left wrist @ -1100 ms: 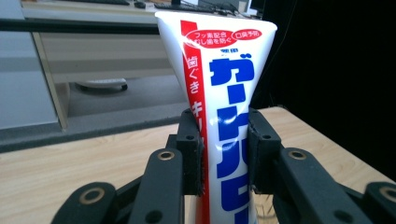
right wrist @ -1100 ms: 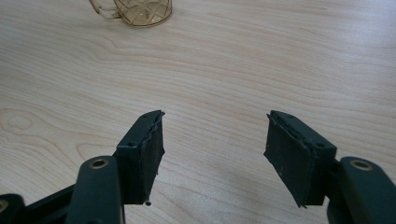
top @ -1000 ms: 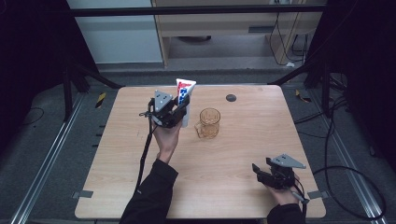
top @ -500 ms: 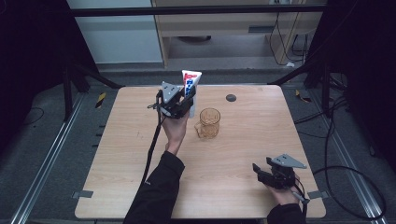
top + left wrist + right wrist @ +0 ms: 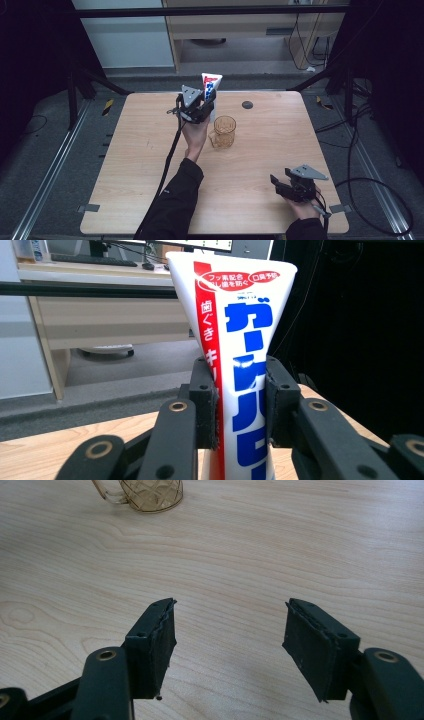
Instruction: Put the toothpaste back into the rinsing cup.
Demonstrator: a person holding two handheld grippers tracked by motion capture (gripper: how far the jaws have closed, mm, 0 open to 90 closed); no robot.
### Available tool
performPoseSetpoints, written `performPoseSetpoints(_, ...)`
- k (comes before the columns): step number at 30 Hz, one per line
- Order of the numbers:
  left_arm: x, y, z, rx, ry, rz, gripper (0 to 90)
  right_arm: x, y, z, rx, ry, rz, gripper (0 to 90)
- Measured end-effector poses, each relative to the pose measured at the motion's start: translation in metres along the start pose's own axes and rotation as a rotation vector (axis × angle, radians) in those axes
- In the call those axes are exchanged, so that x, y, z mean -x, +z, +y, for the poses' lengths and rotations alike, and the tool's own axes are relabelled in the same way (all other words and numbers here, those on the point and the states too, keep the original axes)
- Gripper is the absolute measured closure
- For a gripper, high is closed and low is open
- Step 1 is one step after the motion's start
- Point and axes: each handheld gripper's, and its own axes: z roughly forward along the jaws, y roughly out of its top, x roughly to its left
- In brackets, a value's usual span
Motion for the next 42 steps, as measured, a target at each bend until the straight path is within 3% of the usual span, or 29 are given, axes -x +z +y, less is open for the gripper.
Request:
performPoseSetpoints(7,0.005,0.009,-0.005,-0.007,0.014,-0.007,70.0,0.001,0.0,0.0,0.001,0.002,-0.002,36.9)
performPoseSetpoints(25,0.013,0.028,-0.017,-0.018,0.001,-0.029,69.9,0.001,0.0,0.0,0.0,0.004,0.001,37.0)
performPoseSetpoints(42,0.018,0.04,-0.029,-0.032,0.026,-0.028,70.0,0.001,0.001,0.0,0.0,0.007,0.005,37.1)
